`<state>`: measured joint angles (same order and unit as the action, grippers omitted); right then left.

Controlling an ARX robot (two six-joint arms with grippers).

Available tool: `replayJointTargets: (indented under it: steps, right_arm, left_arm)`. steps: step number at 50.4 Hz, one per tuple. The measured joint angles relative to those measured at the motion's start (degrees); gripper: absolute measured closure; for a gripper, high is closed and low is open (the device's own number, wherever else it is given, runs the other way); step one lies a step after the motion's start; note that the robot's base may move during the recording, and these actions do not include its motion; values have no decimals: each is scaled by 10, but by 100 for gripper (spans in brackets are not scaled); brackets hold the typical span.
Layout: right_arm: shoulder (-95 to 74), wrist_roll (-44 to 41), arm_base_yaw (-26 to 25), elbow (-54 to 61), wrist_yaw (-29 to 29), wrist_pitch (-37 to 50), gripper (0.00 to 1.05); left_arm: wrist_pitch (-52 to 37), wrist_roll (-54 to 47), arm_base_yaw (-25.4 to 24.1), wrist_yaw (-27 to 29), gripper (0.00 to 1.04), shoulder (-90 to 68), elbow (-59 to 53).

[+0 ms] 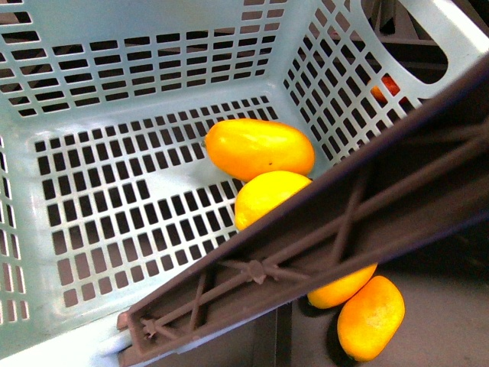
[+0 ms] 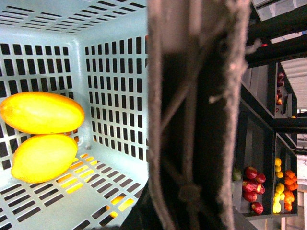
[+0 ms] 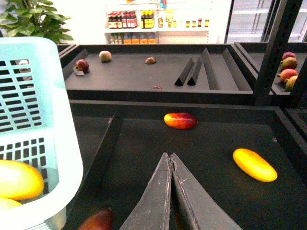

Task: Pick lemon and mango into basket

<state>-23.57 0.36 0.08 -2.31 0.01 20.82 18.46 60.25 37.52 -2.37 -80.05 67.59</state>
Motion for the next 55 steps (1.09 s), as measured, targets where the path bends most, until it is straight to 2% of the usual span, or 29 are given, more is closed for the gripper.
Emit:
replayJointTargets:
  steps: [8, 37, 44, 55]
  right_arm:
    - [28, 0, 0, 13, 1, -1, 103]
    - [137, 0, 0, 13, 0, -110, 103]
    - [216, 0, 0, 13, 0, -201, 103]
    - [231, 0, 0, 13, 0, -207, 103]
  left_arm:
    - [0, 0, 0, 0, 101, 0, 0]
    - [0, 0, 0, 0, 101, 0, 0]
    - [0, 0, 0, 0, 101, 0, 0]
    - [0, 0, 0, 0, 101, 0, 0]
